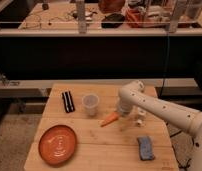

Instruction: Drag the pepper across the table

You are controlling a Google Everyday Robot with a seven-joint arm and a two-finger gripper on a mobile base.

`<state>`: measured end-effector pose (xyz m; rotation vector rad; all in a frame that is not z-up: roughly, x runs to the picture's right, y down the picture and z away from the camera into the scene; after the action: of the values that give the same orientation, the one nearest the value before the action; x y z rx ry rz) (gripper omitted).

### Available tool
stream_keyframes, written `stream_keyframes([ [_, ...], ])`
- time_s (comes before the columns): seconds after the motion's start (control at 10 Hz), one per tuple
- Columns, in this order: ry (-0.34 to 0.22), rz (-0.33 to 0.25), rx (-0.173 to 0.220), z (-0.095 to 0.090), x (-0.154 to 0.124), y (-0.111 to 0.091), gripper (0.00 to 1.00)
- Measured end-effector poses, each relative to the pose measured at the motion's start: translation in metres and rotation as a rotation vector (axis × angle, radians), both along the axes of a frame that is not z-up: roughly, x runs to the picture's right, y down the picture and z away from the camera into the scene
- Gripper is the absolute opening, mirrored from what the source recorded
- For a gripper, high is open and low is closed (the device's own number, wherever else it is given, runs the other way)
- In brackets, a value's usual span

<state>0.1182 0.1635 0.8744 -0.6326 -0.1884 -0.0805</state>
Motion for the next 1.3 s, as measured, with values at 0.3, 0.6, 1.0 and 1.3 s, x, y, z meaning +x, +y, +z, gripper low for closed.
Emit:
stream_keyframes([
  [0.3, -0.004, -0.003, -0.013, 0.007, -0.007, 0.002, 0.8],
  [0.6, -0.013, -0.003, -0.023, 0.012, -0.013, 0.002, 0.8],
  [1.0, -0.018, -0.004, -0.024, 0.015, -0.021, 0.0, 0.8],
  [1.3, -0.013, 0.001, -0.026, 0.015, -0.022, -0.001, 0.73],
])
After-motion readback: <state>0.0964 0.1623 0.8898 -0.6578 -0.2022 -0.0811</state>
